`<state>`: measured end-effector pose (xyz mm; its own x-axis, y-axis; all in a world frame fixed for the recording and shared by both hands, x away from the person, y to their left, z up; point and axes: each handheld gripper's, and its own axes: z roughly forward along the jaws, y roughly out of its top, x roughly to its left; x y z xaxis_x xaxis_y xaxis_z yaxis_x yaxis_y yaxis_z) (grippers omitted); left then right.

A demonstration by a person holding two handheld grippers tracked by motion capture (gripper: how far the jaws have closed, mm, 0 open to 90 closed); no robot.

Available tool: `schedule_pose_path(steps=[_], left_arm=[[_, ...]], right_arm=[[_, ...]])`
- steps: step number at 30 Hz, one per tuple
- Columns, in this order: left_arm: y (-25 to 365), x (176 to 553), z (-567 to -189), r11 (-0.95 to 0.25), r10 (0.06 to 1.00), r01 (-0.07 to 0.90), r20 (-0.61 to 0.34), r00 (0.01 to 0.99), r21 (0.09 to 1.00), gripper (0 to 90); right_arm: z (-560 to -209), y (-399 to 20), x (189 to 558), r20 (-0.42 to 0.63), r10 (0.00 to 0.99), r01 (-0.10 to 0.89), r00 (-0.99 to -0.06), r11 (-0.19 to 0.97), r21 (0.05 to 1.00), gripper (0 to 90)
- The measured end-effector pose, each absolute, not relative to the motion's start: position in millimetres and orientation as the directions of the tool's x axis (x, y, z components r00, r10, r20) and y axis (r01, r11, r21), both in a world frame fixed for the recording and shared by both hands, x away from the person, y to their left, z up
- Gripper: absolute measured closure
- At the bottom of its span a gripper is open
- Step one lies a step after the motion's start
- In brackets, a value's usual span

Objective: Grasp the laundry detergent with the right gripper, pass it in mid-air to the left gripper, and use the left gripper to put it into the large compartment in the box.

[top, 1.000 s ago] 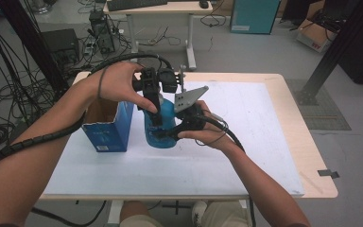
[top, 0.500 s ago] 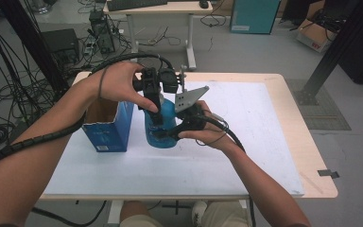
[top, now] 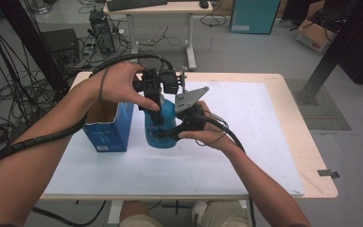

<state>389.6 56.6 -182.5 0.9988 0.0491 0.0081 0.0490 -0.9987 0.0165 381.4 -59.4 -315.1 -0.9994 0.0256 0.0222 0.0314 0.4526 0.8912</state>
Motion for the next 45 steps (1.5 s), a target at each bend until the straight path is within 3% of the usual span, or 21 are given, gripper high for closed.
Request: schedule_pose_path(steps=[4,5,45], left_arm=[[56.3,389.9,-183.7,-0.998,0.054,0.054,0.01,0.999,0.016,35.8],[55.9,390.3,-183.9,-0.999,0.054,0.054,0.003,0.999,0.009,35.9],[55.0,391.9,-190.0,-0.998,0.07,0.07,-0.008,0.998,0.009,36.4]], right_arm=[[-315.4,-59.5,382.1,0.021,0.021,0.028,-1.0,0.452,0.892,43.6],[-317.1,-57.0,386.0,-0.022,-0.012,-0.025,-1.0,0.422,0.906,43.6],[-322.6,-56.8,390.1,-0.03,-0.031,-0.041,-0.999,0.433,0.901,42.6]])
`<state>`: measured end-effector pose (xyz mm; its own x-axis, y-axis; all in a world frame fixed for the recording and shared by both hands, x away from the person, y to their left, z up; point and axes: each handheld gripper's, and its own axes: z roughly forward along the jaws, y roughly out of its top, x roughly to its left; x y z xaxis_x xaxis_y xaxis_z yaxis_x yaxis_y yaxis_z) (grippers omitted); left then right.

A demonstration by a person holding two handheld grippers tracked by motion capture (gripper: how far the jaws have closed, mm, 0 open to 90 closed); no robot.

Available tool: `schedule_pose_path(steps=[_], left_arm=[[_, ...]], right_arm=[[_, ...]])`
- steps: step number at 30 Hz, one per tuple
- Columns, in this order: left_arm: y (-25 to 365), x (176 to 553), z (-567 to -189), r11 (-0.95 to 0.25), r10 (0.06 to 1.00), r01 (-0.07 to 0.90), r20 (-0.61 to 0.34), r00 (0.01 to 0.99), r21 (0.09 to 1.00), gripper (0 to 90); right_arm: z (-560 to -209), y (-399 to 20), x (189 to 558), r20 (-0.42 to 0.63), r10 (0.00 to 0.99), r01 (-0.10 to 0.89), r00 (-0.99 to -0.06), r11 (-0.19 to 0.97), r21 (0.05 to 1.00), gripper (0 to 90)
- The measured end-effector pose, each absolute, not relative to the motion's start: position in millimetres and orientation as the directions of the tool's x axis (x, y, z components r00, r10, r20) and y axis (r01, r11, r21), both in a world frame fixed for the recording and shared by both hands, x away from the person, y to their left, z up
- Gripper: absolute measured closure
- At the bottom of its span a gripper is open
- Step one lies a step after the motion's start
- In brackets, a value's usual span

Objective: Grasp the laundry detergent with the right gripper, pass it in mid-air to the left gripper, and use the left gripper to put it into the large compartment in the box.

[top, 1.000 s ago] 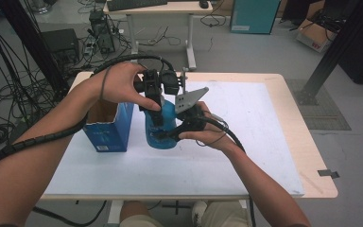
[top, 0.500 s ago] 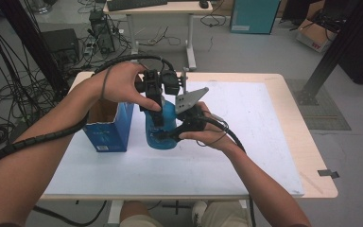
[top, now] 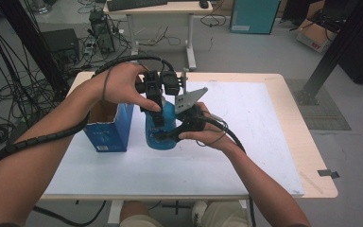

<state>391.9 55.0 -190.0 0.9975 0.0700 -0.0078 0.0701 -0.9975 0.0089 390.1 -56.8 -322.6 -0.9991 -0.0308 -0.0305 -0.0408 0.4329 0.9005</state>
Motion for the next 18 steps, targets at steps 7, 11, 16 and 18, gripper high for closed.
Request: schedule_pose_path(steps=[7,11,16,18], left_arm=[[55.4,392.7,-190.9,-0.998,0.064,0.064,-0.008,0.998,0.003,36.5],[55.4,393.2,-191.7,-0.998,0.066,0.066,-0.011,0.998,-0.001,36.5],[54.1,394.0,-192.1,-0.998,0.067,0.067,-0.015,0.998,-0.001,36.5],[53.2,394.3,-192.6,-0.998,0.067,0.067,-0.016,0.998,-0.004,36.5]], right_arm=[[-323.6,-56.1,390.4,-0.027,-0.033,-0.039,-0.999,0.438,0.898,42.4],[-324.4,-55.9,391.0,-0.029,-0.035,-0.041,-0.999,0.442,0.896,42.4],[-325.8,-57.0,391.5,-0.028,-0.032,-0.039,-0.999,0.432,0.901,42.3],[-326.0,-57.4,391.5,-0.025,-0.033,-0.037,-0.999,0.433,0.901,42.3]])
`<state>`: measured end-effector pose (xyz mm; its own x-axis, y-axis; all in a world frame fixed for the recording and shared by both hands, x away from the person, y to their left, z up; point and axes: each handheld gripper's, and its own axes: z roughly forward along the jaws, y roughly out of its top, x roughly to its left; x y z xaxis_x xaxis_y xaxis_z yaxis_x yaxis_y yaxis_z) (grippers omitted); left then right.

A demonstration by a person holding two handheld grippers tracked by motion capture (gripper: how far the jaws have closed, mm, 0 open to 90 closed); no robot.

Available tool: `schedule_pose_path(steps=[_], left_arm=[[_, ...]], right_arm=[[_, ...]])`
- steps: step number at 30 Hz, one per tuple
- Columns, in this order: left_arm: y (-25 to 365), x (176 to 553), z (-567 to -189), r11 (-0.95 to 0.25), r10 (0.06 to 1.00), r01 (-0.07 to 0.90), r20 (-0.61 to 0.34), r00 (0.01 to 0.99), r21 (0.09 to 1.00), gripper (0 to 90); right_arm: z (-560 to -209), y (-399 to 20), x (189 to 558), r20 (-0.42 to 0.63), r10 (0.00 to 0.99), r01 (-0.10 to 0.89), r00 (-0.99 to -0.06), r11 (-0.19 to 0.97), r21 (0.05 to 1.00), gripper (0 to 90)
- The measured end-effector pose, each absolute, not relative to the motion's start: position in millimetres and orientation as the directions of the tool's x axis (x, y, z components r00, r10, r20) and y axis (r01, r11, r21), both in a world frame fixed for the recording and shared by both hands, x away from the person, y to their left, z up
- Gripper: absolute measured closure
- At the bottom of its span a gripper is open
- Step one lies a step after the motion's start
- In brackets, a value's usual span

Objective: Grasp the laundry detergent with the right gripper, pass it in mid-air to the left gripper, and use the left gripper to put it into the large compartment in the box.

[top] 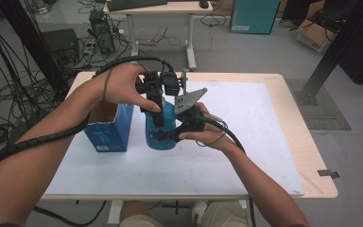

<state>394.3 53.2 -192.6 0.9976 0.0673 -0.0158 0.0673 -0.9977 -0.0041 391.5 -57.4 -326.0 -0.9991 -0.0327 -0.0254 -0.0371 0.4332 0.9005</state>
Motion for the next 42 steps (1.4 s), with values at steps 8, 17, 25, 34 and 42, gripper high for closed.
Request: schedule_pose_path(steps=[8,17,25,34,42], left_arm=[[51.8,394.9,-194.0,-0.998,0.064,0.064,-0.006,0.998,-0.001,36.5],[51.4,395.7,-193.7,-0.997,0.07,0.07,-0.02,0.997,-0.011,36.6],[51.7,395.9,-192.2,-0.997,0.08,0.08,-0.017,0.997,-0.003,36.6],[53.0,396.3,-192.6,-0.996,0.086,0.086,-0.011,0.996,0.002,36.7],[52.6,397.0,-193.0,-0.996,0.09,0.09,-0.014,0.996,-0.001,36.7]], right_arm=[[-326.6,-59.3,392.2,-0.024,-0.032,-0.036,-0.999,0.437,0.899,42.2],[-327.3,-59.0,393.1,-0.028,-0.036,-0.041,-0.999,0.435,0.9,42.0],[-326.9,-59.3,393.8,-0.026,-0.031,-0.036,-0.999,0.416,0.909,41.7],[-326.8,-59.0,392.6,0.002,-0.022,-0.007,-1.0,0.408,0.913,40.9],[-327.4,-59.4,394.5,-0.007,-0.025,-0.017,-1.0,0.41,0.912,39.5]])
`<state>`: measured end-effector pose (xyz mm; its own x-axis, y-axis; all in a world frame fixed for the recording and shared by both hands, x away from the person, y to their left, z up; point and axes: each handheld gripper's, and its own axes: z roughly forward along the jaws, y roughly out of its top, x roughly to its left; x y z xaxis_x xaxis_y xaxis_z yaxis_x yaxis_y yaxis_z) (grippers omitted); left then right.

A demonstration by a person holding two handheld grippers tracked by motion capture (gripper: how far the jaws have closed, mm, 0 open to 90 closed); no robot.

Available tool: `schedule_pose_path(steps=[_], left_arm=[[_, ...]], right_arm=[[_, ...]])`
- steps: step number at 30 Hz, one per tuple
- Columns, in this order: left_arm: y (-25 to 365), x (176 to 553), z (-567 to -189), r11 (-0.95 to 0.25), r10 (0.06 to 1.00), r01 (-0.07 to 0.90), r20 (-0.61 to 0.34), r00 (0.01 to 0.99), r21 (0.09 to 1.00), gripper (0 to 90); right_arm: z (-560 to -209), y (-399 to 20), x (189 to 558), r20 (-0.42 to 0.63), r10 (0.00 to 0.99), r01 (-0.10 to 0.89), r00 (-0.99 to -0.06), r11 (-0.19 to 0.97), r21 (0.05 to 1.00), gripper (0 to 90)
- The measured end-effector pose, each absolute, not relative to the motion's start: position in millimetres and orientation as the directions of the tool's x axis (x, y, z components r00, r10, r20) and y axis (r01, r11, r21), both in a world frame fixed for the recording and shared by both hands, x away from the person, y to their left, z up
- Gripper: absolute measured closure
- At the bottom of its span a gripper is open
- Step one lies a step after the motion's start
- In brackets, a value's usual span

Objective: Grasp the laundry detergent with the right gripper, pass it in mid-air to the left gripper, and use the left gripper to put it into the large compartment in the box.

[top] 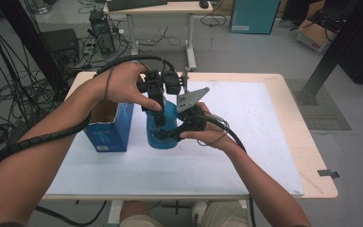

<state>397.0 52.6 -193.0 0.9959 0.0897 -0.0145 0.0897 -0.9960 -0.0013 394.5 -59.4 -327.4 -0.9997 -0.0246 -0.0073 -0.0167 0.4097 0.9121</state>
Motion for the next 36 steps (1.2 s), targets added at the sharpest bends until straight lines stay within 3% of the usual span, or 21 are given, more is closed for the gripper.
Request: schedule_pose_path(steps=[17,29,36], left_arm=[[67,405,-182,-0.984,0.175,0.175,-0.007,0.985,-0.027,36.8],[72,414,-161,-0.954,0.297,0.298,0.026,0.954,-0.018,36.8],[74,418,-138,-0.906,0.424,0.424,0.053,0.904,0.013,36.8]], right_arm=[[-334,-79,397,0.015,0.104,0.061,-0.994,0.453,0.89,2.5],[-332,-116,398,-0.065,0.255,0.068,-0.965,0.479,0.875,0.3],[-324,-141,401,-0.084,0.337,0.103,-0.938,0.501,0.86,0.3]])
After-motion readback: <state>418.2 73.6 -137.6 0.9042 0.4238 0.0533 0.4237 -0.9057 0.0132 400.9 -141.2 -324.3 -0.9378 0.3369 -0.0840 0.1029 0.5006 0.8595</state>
